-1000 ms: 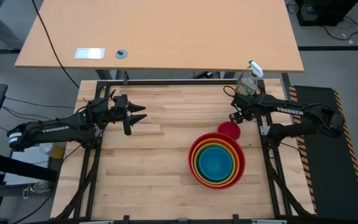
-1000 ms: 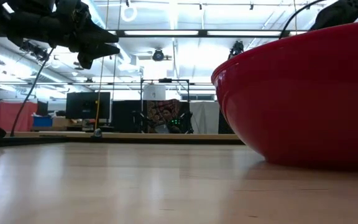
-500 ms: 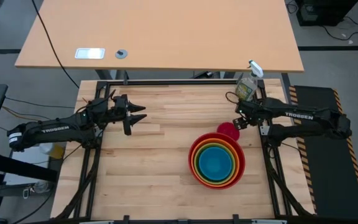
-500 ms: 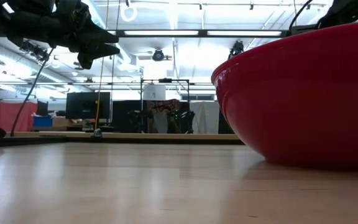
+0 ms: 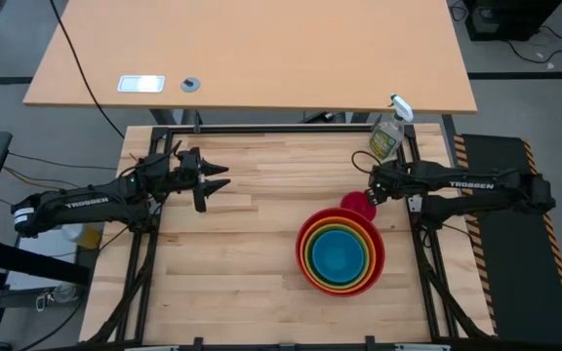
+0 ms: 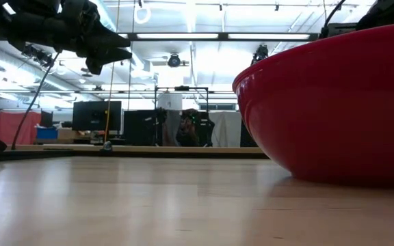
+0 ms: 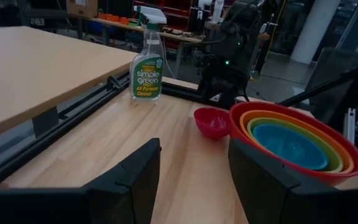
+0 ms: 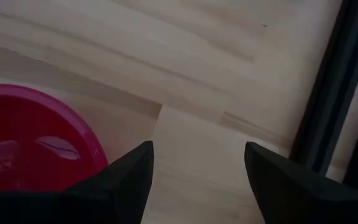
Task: Nest bowls inside each other
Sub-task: Stack the red bowl on top of the blue bowl
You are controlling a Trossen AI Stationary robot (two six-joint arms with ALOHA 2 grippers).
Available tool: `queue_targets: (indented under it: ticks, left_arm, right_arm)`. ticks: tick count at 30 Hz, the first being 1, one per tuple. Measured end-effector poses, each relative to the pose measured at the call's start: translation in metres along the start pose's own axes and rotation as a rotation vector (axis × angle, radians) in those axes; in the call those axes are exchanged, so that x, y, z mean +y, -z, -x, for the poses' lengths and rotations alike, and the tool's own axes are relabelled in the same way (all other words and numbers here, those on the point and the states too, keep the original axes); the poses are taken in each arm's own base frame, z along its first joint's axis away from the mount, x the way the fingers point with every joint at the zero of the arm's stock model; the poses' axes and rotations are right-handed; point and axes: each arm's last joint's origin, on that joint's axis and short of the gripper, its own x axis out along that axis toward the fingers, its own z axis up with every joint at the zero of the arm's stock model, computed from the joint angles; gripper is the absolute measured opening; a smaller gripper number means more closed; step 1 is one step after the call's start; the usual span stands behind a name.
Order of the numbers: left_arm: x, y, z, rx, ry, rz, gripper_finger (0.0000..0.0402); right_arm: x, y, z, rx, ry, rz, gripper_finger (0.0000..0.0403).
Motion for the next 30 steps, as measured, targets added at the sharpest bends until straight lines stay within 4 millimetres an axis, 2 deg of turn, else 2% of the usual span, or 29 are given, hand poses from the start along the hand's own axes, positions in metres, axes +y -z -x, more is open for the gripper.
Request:
queue_targets:
  ticks: [5,11,15,23,30]
  left_arm:
    - [0.000,0.000,0.000,-0.004,0.001,-0.037,0.0192]
    - [-0.001,-0.003,0.000,-0.032,0.005,-0.041,0.0192]
    - [-0.001,-0.003,0.000,-0.032,0.005,-0.022,0.0192]
    - [-0.005,-0.002,0.000,-0.025,0.031,0.013,0.0192]
    - [-0.012,-0.001,-0.001,-0.015,0.080,0.009,0.0192]
  right_arm:
    - [0.000,-0.005,0.005,-0.040,0.010,0.049,0.0256]
    - [0.002,-0.024,0.022,-0.106,-0.018,0.139,0.0256]
    - [0.004,-0.037,0.023,-0.153,-0.083,0.192,0.0256]
    - [0.012,-0.060,0.001,-0.091,-0.198,0.309,0.0246]
    - [0.017,-0.068,-0.030,0.088,-0.131,0.410,0.0245]
